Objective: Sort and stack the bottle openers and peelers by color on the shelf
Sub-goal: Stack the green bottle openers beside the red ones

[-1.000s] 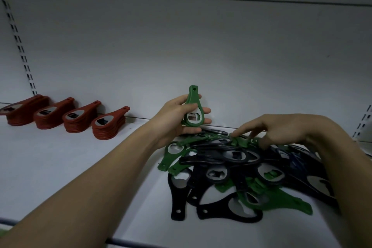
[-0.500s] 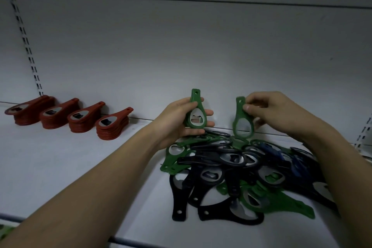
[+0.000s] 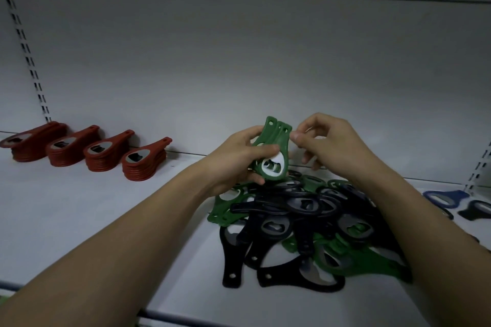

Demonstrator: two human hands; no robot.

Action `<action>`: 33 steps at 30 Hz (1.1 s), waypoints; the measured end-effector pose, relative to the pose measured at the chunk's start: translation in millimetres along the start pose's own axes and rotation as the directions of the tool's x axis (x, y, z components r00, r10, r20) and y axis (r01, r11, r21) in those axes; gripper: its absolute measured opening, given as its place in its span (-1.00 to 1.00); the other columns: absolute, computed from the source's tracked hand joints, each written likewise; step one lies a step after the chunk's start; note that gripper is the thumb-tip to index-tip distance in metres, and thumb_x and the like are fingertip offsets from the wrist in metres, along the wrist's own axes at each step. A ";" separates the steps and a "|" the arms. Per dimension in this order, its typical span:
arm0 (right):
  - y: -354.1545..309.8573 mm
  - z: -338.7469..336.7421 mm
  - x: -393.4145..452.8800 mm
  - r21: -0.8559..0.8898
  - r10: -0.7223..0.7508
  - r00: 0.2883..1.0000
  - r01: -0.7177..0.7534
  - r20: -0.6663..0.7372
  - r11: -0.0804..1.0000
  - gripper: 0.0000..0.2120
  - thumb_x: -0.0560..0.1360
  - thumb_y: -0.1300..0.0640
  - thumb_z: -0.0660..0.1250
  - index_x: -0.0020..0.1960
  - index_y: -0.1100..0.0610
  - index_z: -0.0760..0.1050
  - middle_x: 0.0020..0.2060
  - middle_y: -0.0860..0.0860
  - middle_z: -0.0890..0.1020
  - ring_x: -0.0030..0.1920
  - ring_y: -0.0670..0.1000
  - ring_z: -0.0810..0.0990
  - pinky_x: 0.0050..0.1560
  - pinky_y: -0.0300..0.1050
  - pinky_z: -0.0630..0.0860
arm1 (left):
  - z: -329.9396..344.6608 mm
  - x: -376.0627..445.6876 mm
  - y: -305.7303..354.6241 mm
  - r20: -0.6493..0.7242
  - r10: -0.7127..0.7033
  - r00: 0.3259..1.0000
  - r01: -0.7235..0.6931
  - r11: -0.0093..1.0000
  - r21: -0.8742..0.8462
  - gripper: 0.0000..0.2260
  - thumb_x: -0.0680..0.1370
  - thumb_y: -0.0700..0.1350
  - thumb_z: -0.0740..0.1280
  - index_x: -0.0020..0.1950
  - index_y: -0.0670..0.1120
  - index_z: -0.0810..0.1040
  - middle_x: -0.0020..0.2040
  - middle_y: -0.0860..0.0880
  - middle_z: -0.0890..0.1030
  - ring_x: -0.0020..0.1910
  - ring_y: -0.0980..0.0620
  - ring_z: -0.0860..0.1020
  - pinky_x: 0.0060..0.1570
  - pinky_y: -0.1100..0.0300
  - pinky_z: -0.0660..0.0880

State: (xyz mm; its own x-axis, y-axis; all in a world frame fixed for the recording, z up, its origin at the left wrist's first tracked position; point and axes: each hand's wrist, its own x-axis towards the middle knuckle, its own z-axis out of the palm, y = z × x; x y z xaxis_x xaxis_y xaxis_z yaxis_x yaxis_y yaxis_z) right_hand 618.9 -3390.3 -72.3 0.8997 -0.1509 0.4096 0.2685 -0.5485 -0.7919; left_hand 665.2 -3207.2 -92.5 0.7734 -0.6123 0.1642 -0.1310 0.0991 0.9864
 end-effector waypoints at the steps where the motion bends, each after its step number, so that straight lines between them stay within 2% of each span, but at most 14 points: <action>1: 1.2 -4.9 0.8 -0.015 0.002 1.000 -0.002 0.018 1.000 -0.89 0.55 0.13 0.39 -0.06 0.17 0.55 -0.21 0.09 0.62 -0.41 -0.03 0.58 -0.40 -0.14 0.52 | -0.3 -0.1 1.3 0.003 0.006 1.000 -0.006 1.000 0.001 -0.73 0.62 -0.19 0.29 0.32 -0.02 0.48 0.11 -0.17 0.68 -0.11 -0.08 0.65 -0.54 0.28 0.45; 3: 6.4 -15.9 3.0 -0.114 0.004 0.997 0.004 0.075 0.993 -0.91 0.57 0.17 0.35 -0.10 0.13 0.58 -0.20 0.06 0.63 -0.40 -0.04 0.57 -0.41 -0.20 0.49 | -1.4 -0.2 4.2 -0.001 0.019 1.000 -0.019 1.000 -0.023 -0.75 0.63 -0.18 0.26 0.31 -0.02 0.46 0.07 -0.12 0.70 -0.10 -0.11 0.67 -0.56 0.28 0.42; 5: 12.9 -25.8 5.0 -0.280 0.010 0.987 0.036 0.163 0.959 -0.88 0.57 0.21 0.34 -0.10 0.07 0.61 -0.19 -0.02 0.64 -0.36 -0.04 0.59 -0.39 -0.25 0.47 | -2.1 -0.3 5.2 -0.017 0.023 1.000 -0.025 0.998 -0.066 -0.76 0.64 -0.19 0.24 0.31 -0.04 0.45 0.03 -0.12 0.71 -0.10 -0.14 0.69 -0.53 0.26 0.48; 8: 15.7 -35.6 5.0 -0.449 0.077 0.939 0.088 0.335 0.889 -0.77 0.54 0.27 0.36 -0.06 -0.06 0.66 -0.12 -0.17 0.67 -0.19 -0.06 0.65 -0.28 -0.30 0.49 | -2.2 0.3 3.6 -0.042 0.015 0.999 -0.020 0.992 -0.125 -0.77 0.66 -0.19 0.21 0.31 -0.06 0.44 -0.08 -0.11 0.69 -0.06 -0.20 0.70 -0.43 0.19 0.56; 10: 15.0 -37.2 2.9 -0.513 0.136 0.894 0.116 0.428 0.850 -0.63 0.51 0.36 0.33 0.04 -0.10 0.66 -0.03 -0.19 0.67 -0.12 -0.07 0.66 -0.15 -0.23 0.59 | -2.8 0.9 3.2 -0.070 0.017 0.997 -0.026 0.992 -0.126 -0.78 0.67 -0.18 0.20 0.31 -0.05 0.44 -0.07 -0.09 0.70 -0.06 -0.19 0.70 -0.38 0.17 0.56; 14: 17.0 -34.4 1.1 -0.577 0.238 0.817 0.137 0.525 0.805 -0.45 0.46 0.38 0.27 0.15 -0.24 0.60 -0.08 0.04 0.69 -0.05 0.10 0.65 0.03 0.06 0.58 | -5.6 3.5 2.6 -0.130 0.017 0.991 -0.029 0.995 -0.097 -0.80 0.67 -0.13 0.19 0.28 -0.02 0.48 0.05 -0.08 0.71 -0.07 -0.09 0.70 -0.26 0.15 0.49; 19: 23.2 -34.9 4.9 -0.545 0.245 0.813 0.104 0.528 0.832 -0.64 0.52 0.27 0.39 0.07 -0.20 0.63 -0.09 0.17 0.68 0.01 0.25 0.61 0.07 0.11 0.55 | -9.4 8.3 -1.3 -0.202 -0.054 0.978 0.032 0.993 -0.109 -0.80 0.66 -0.10 0.23 0.21 -0.07 0.58 -0.06 -0.03 0.64 -0.22 0.05 0.65 -0.37 0.26 0.52; 24: 25.7 -34.0 5.0 -0.526 0.229 0.822 0.097 0.521 0.845 -0.67 0.50 0.24 0.42 0.00 -0.22 0.60 0.01 0.17 0.65 -0.04 0.22 0.64 0.04 0.16 0.58 | -8.8 7.1 -0.7 -0.200 -0.068 0.977 0.035 0.986 -0.163 -0.78 0.67 -0.11 0.21 0.25 -0.15 0.52 -0.05 -0.08 0.61 -0.20 -0.01 0.68 -0.38 0.23 0.54; 25: 25.1 -35.4 4.9 -0.522 0.219 0.830 0.099 0.513 0.847 -0.69 0.49 0.24 0.43 -0.02 -0.20 0.60 0.04 0.12 0.63 -0.06 0.18 0.65 0.02 0.13 0.60 | -8.6 6.2 -0.2 -0.195 -0.067 0.978 0.034 0.985 -0.167 -0.78 0.67 -0.11 0.20 0.26 -0.16 0.51 -0.04 -0.08 0.62 -0.19 -0.03 0.69 -0.38 0.22 0.54; 27: 23.3 -40.5 4.7 -0.513 0.163 0.869 0.116 0.467 0.850 -0.75 0.47 0.25 0.46 -0.06 -0.11 0.62 0.05 -0.04 0.58 -0.12 0.03 0.63 -0.08 -0.09 0.58 | -8.1 4.6 1.0 -0.187 -0.061 0.980 0.032 0.987 -0.156 -0.78 0.68 -0.11 0.18 0.26 -0.16 0.49 -0.04 -0.07 0.65 -0.19 -0.05 0.69 -0.42 0.21 0.54; 29: 23.4 -47.7 6.9 -0.496 0.088 0.921 0.121 0.378 0.860 -0.80 0.46 0.27 0.47 -0.16 -0.04 0.64 -0.02 -0.10 0.58 -0.22 -0.15 0.57 -0.20 -0.30 0.46 | -7.4 3.7 1.5 -0.187 -0.056 0.981 0.032 0.991 -0.131 -0.77 0.68 -0.10 0.18 0.27 -0.17 0.48 -0.06 -0.07 0.66 -0.22 -0.05 0.68 -0.47 0.21 0.52; 31: 25.5 -54.6 9.0 -0.489 0.078 0.944 0.095 0.321 0.867 -0.80 0.45 0.26 0.48 -0.22 -0.03 0.63 -0.16 -0.11 0.64 -0.32 -0.15 0.55 -0.20 -0.24 0.42 | -6.9 3.4 1.1 -0.194 -0.058 0.979 0.036 0.993 -0.116 -0.76 0.68 -0.11 0.19 0.28 -0.17 0.48 -0.07 -0.07 0.65 -0.26 -0.03 0.67 -0.50 0.22 0.49; 33: 27.1 -56.3 8.6 -0.502 0.118 0.933 0.074 0.340 0.862 -0.78 0.47 0.26 0.46 -0.21 -0.06 0.63 -0.20 -0.05 0.69 -0.27 -0.02 0.61 -0.15 -0.12 0.51 | -6.6 3.3 0.6 -0.201 -0.066 0.977 0.045 0.993 -0.107 -0.77 0.67 -0.11 0.20 0.28 -0.16 0.49 -0.07 -0.07 0.65 -0.29 -0.02 0.66 -0.51 0.23 0.46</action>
State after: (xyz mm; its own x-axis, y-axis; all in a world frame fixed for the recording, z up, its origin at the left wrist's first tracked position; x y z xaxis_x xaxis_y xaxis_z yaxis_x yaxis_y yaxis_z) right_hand 614.5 -3452.7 -64.7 0.9881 0.0741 0.1350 0.1252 -0.8965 -0.4250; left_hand 671.7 -3204.0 -91.4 0.8892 -0.4472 0.0963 -0.0292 0.1545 0.9876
